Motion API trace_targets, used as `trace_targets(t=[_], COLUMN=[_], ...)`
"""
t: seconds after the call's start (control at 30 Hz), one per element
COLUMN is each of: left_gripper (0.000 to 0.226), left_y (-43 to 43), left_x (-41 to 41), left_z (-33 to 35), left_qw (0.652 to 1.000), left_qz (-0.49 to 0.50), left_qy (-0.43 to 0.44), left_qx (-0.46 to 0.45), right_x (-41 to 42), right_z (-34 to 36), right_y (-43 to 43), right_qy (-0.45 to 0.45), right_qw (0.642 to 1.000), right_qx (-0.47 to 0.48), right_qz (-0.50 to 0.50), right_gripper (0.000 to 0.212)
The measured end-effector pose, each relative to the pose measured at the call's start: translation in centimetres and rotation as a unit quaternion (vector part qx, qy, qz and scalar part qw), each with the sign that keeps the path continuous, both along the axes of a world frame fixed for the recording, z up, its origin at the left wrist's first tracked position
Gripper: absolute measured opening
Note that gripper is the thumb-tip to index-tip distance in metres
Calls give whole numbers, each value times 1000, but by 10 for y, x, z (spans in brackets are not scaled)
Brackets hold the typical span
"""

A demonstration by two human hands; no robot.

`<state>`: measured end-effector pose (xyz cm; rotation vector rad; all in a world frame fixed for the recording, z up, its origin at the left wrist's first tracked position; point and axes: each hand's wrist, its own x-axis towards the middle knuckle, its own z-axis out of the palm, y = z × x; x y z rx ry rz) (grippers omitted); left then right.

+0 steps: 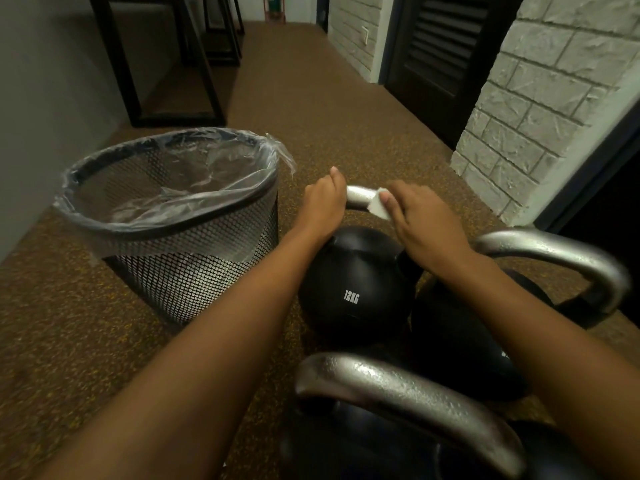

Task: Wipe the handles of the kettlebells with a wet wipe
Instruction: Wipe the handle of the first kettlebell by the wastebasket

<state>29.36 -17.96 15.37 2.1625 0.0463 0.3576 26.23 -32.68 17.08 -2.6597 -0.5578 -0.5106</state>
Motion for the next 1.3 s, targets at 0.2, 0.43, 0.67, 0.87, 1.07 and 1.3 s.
trace_targets(t=[0.2,0.43,0.67,0.87,1.07,1.3], left_gripper=[53,49,53,52,48,47], left_y=[3,3,2,2,3,3], left_x=[3,-1,0,0,0,-2], left_z=[-2,1,0,-1,0,2], left_qw=[1000,1000,1000,1000,1000,1000], left_qz=[-15,-11,-14,-19,-17,-14], left_qy=[-2,1,8,-7,1,3], left_qx=[14,2,-14,0,13,5], right_x=[11,20,17,15,16,16], right_z=[10,26,26,26,21,7], right_y=[36,-3,7,37,27,-6], right_qy=[-4,260,200,92,129,145], right_qw=[990,964,978,994,991,989], right_qx=[-142,53,-46,-65,-23,12], right_qz=[-24,-31,-39,-9,29,-38], right_gripper=[38,43,27,33,34,43])
